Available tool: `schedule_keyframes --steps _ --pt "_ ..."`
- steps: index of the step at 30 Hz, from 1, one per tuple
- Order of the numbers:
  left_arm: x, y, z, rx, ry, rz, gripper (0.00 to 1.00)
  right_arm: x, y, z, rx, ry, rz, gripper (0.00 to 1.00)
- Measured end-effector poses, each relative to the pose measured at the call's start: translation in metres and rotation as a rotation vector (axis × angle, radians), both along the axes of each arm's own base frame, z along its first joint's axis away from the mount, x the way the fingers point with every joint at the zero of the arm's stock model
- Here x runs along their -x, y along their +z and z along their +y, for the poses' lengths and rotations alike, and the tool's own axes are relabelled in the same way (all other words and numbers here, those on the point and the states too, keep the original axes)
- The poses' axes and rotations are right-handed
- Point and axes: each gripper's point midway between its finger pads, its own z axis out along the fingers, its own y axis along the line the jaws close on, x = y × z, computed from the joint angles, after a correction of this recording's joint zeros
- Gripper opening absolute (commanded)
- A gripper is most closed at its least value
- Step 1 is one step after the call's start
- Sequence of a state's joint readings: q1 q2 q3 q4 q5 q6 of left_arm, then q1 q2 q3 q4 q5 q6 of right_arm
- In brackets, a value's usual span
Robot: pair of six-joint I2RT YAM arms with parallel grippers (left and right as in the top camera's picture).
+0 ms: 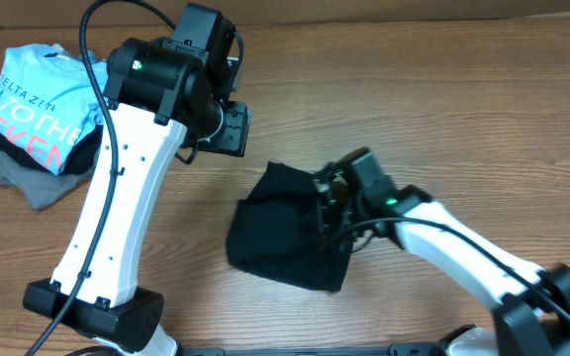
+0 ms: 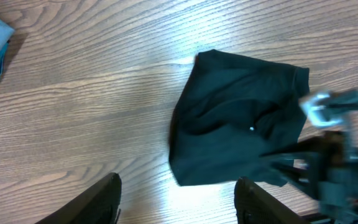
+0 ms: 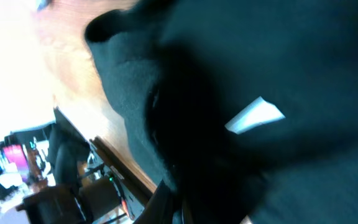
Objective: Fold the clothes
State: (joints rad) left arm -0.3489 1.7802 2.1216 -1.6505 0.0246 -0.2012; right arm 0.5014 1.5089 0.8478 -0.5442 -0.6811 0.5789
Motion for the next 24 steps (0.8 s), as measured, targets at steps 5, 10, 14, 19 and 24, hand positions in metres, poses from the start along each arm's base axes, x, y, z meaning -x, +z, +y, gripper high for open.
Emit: schedule_keyframes --steps 5,10,14,19,24 --pt "-0.002 0.000 0.000 0.002 0.000 -0.007 0.64 0.020 0.008 -0.041 0.080 -0.092 0.146 0.20" --pt "-0.003 0.001 0.001 -0.004 0.002 -0.014 0.65 0.046 -0.001 -0.059 0.180 -0.103 0.267 0.27" --pt "-0.003 0.001 0.002 -0.010 0.004 -0.016 0.65 0.033 0.002 -0.052 0.135 -0.064 0.170 0.45" --pt "-0.004 0.001 0.002 -0.015 0.005 -0.017 0.65 -0.005 0.021 -0.028 -0.009 0.015 -0.085 0.60" --pt "-0.004 0.001 0.003 -0.016 0.005 -0.018 0.65 -0.018 0.017 -0.019 -0.017 0.016 -0.138 0.60"
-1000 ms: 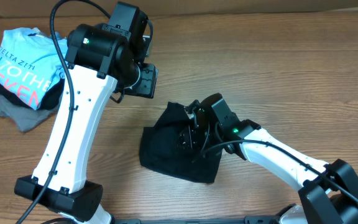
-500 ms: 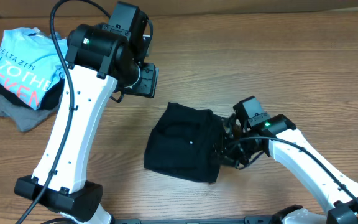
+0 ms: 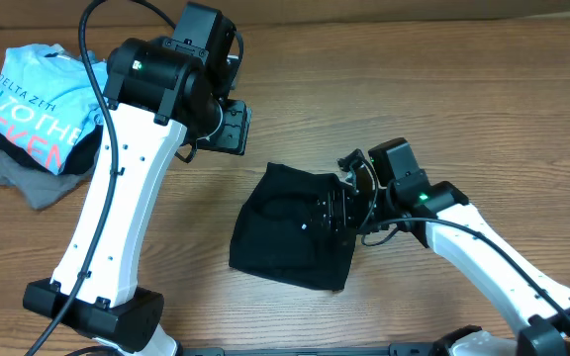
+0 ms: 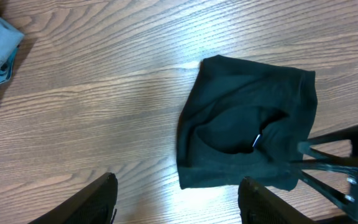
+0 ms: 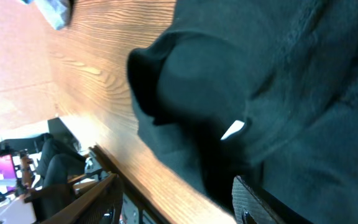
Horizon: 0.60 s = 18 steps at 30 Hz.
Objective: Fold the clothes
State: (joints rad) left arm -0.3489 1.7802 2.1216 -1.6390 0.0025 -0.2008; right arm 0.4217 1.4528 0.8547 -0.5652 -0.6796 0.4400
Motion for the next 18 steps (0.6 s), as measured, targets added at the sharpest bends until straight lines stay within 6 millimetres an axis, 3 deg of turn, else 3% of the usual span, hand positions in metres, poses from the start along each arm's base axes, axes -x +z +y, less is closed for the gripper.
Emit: schedule_keyframes --steps 3,4,5,7,11,18 --pt "0.000 0.000 0.000 0.000 0.000 0.000 0.65 0.008 -0.022 0.010 0.021 0.031 0.073 0.59" --pt "0.000 0.000 0.000 0.000 0.000 0.000 0.66 0.010 -0.027 0.014 0.019 0.044 0.086 0.50" --pt "0.000 0.000 0.000 0.000 0.000 0.000 0.66 0.014 -0.032 0.021 0.009 0.069 0.099 0.29" --pt "0.000 0.000 0.000 -0.001 -0.001 0.000 0.66 0.020 -0.035 0.031 -0.012 0.102 0.113 0.04" --pt "0.000 0.000 0.000 -0.001 -0.002 0.000 0.66 0.040 -0.035 0.036 -0.017 0.140 0.185 0.04" --pt "0.000 0.000 0.000 -0.001 -0.002 0.000 0.69 0.086 -0.042 -0.001 0.148 0.099 0.433 0.04"
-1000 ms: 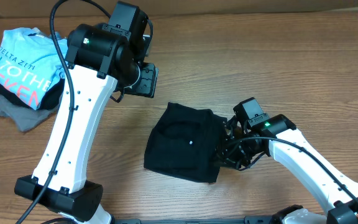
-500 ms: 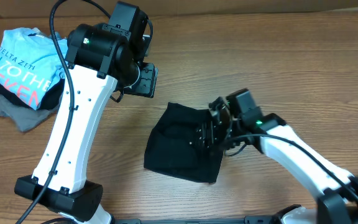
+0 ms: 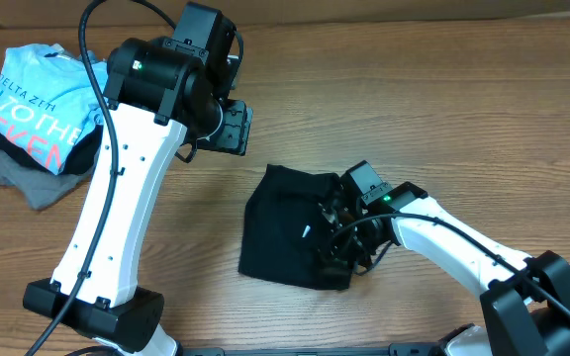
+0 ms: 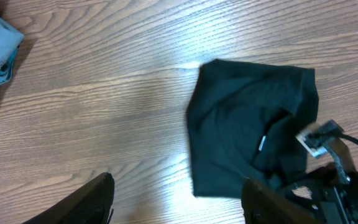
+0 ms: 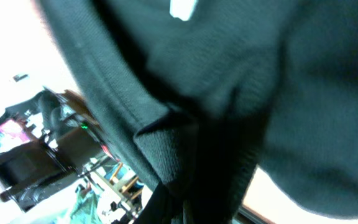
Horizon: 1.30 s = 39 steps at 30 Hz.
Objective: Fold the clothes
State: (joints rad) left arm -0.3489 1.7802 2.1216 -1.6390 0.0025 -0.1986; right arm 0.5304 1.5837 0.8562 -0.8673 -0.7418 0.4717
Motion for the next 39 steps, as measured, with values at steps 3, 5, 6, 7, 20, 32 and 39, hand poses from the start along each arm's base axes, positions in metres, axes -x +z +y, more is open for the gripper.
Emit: schedule_keyframes --steps 3,5,6,7,20,32,39 --pt "0.000 0.000 0.000 0.000 0.000 -0.001 0.69 0.010 -0.002 -0.011 0.061 0.001 0.038 0.15" --pt "0.000 0.000 0.000 0.000 0.000 -0.001 0.69 0.013 -0.004 -0.015 0.089 -0.002 0.052 0.24" --pt "0.000 0.000 0.000 0.000 0.000 -0.001 0.70 0.014 -0.005 -0.017 0.107 -0.007 0.057 0.24" --pt "0.000 0.000 0.000 0.000 0.000 0.000 0.70 0.015 -0.006 -0.020 0.126 -0.015 0.064 0.27" --pt "0.002 -0.001 0.005 -0.026 0.006 0.005 0.75 -0.060 0.005 -0.060 0.156 -0.293 -0.132 0.51" --pt "-0.002 0.000 0.004 -0.025 0.007 -0.009 0.76 -0.145 0.012 -0.049 -0.006 -0.351 -0.434 0.53" --pt "-0.002 0.000 0.005 -0.027 0.008 -0.010 0.76 -0.154 0.010 -0.035 -0.079 -0.340 -0.442 0.49"
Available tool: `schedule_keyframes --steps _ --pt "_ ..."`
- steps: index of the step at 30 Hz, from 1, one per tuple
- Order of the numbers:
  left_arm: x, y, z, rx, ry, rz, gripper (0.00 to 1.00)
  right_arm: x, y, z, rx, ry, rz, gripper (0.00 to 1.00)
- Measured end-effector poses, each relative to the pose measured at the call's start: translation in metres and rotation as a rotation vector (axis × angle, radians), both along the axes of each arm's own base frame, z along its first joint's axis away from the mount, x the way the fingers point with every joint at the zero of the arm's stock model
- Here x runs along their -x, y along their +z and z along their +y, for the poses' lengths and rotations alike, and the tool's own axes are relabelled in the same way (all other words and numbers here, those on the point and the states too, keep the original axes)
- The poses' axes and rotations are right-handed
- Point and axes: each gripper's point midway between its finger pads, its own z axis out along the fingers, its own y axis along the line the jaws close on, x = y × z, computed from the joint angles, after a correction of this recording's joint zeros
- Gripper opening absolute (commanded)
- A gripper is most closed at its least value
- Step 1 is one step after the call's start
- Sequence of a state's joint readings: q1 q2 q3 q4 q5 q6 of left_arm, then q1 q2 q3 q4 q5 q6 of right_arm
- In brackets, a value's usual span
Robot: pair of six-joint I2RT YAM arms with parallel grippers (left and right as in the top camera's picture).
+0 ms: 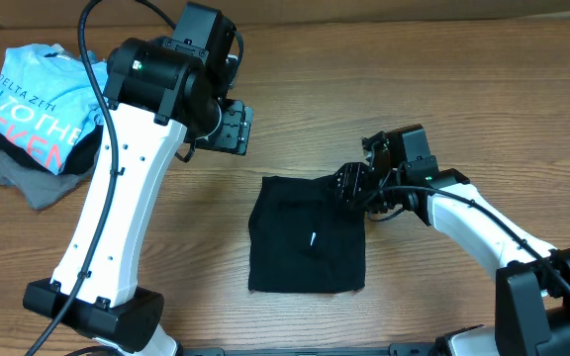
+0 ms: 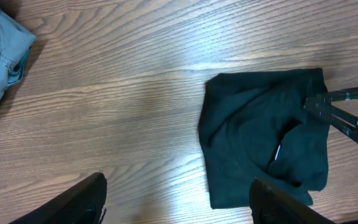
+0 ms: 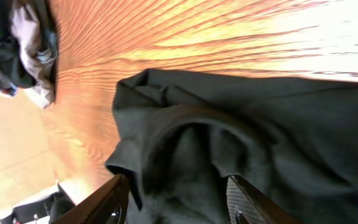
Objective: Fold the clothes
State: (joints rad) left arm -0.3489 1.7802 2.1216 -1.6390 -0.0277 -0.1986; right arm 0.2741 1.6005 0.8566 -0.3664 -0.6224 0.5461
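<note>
A black garment (image 1: 305,252) lies folded into a rough square at the middle of the table, a small white tag (image 1: 311,238) showing on top. My right gripper (image 1: 349,186) sits low at its far right corner, open, with the fingers spread over rumpled black cloth (image 3: 229,143); the wrist view shows that gripper (image 3: 179,202) holding nothing. My left gripper (image 1: 229,129) hangs high behind the garment, open and empty (image 2: 179,208). From there I see the garment (image 2: 263,137) and the right gripper (image 2: 347,112) at its edge.
A pile of other clothes (image 1: 33,109) lies at the far left: a light blue printed shirt on top of black and grey pieces. Its blue edge shows in the left wrist view. The left arm's white link (image 1: 107,218) stands over the table's left side.
My right gripper was down on the garment's near right part and is now at its far right corner, open. The garment lies flatter and squarer, shifted slightly right. The left arm has not moved.
First my right gripper was down in the rumpled garment's right side. Then it stood open at the right edge, then low over the near right part. The garment went from a skewed, lumpy shape to a flat square, and the left arm stayed raised.
</note>
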Motion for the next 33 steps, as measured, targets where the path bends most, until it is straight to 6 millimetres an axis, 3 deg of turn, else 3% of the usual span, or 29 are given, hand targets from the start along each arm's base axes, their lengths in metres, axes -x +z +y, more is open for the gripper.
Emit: schedule_keyframes --steps 2,7,9,13,18,22,26,30,31,32,33 --pt "0.000 0.000 0.000 0.000 0.000 0.000 0.76 0.001 0.001 0.002 -0.008 0.007 0.001 0.40" --pt "0.000 0.000 0.000 0.000 0.000 0.000 0.76 0.000 0.001 0.002 -0.005 0.003 -0.004 0.37" --pt "0.000 0.000 0.000 0.000 0.000 0.000 0.76 0.000 0.000 0.002 0.000 0.006 -0.007 0.22" --pt "0.000 0.000 0.000 0.000 0.000 0.000 0.75 0.003 0.000 0.008 0.005 0.023 -0.011 0.04" --pt "0.002 -0.001 0.001 -0.003 0.000 0.008 0.75 0.003 -0.001 0.008 0.008 0.019 -0.004 0.04" --pt "0.003 -0.001 0.001 -0.005 0.000 0.013 0.76 -0.001 -0.003 -0.017 0.032 -0.047 0.050 0.04" --pt "0.003 -0.001 0.001 -0.005 0.000 0.014 0.76 -0.014 0.007 -0.042 0.038 -0.097 0.058 0.04" --pt "0.001 0.000 0.001 -0.002 0.000 0.006 0.76 -0.019 0.011 -0.048 0.056 -0.089 0.039 0.23" --pt "0.001 0.000 0.000 -0.001 0.000 0.004 0.76 -0.019 0.010 -0.050 0.072 -0.093 0.037 0.39" --pt "0.001 0.000 0.000 -0.001 0.000 0.002 0.76 -0.020 0.008 -0.053 0.094 -0.099 0.034 0.45" --pt "0.000 0.000 0.000 0.000 0.000 0.001 0.76 -0.020 0.005 -0.056 0.120 -0.104 0.030 0.46"
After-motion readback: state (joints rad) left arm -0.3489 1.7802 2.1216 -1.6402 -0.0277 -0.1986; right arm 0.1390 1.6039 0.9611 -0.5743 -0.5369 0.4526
